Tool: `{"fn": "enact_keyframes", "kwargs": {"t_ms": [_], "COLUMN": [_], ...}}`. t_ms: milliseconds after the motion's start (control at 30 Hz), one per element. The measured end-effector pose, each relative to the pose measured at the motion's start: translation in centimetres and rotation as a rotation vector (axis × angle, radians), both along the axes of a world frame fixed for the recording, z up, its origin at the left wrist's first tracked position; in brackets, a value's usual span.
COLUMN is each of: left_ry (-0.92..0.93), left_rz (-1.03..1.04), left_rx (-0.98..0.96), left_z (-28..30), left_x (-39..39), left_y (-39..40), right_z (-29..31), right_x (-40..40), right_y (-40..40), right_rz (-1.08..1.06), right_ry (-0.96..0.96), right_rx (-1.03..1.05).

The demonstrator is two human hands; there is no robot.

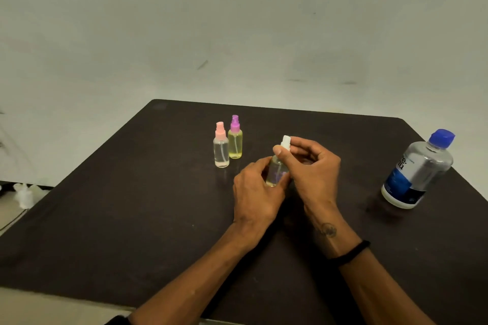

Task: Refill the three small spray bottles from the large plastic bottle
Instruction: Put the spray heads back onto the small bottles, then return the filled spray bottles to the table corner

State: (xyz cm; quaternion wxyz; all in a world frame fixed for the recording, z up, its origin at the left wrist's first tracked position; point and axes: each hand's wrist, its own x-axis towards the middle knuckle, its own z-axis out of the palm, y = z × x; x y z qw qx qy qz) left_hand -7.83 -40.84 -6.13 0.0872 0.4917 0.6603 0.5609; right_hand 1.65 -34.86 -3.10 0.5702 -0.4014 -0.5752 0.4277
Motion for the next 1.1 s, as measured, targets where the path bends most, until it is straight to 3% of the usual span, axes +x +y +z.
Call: {"fn": "enact_keyframes", "kwargs": {"t_ms": [300, 500, 767, 1100], "left_ry": [-0.109, -0.093, -0.183, -0.175], "left_rz": [0.01, 0.086, 0.101, -0.074], "left_rx": [0.041, 0.064, 0.024, -0.101], "left_z": [1.5, 2.1, 1.7, 0.5], "left_x": [-7.0, -12.4, -18.6, -20.8], "left_y": [-6.3, -7.7, -3.1, 2.1], "right_z": [0.4, 0.2, 0.1, -0.3], "right_x": [-4.3, -5.6, -7.8, -9.0], "right_y": [-2.3, 0.5, 6.0, 8.6], "right_rz": [0.178, 0.164, 0.387, 0.533], "right_ry": [0.051, -0.302, -0.595, -0.567], "right_rx": [-0.009, 0.063, 0.035, -0.016]}}
